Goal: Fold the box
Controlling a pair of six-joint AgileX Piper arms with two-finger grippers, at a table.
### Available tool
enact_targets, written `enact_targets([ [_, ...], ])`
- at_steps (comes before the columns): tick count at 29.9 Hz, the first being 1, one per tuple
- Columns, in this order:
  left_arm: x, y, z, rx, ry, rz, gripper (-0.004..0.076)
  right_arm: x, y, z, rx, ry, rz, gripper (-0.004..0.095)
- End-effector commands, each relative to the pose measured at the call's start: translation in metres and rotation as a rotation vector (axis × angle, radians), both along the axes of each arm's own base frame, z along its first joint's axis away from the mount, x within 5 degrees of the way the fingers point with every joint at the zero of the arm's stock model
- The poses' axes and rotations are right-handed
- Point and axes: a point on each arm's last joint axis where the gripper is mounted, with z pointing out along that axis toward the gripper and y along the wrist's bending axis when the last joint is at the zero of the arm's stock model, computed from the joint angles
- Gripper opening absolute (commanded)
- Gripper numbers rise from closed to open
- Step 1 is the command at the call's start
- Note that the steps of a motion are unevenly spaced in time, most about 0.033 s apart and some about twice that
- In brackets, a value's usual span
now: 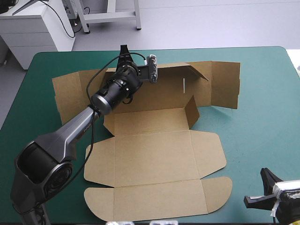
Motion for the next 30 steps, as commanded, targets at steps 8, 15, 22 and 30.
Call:
enact_targets([
  [8,-0.056,-0.008,0.014,0.02,-0.249,-0.048,-0.0009,-0.005,-0.001,0.014,-0.003,-0.123,-0.001,-0.002],
  [15,-0.097,-0.007,0.001,0.036,-0.353,-0.071,-0.0009,-0.005,-0.001,0.014,-0.003,-0.123,-0.001,-0.002],
  [22,-0.118,-0.005,-0.015,0.038,-0.392,-0.063,-0.0009,-0.005,-0.001,0.014,-0.003,-0.123,-0.001,-0.0019],
  [30,-0.119,-0.001,-0.027,0.076,-0.372,-0.066,-0.0008,0.009,0.001,0.025,0.035,-0.006,-0.009,-0.002],
])
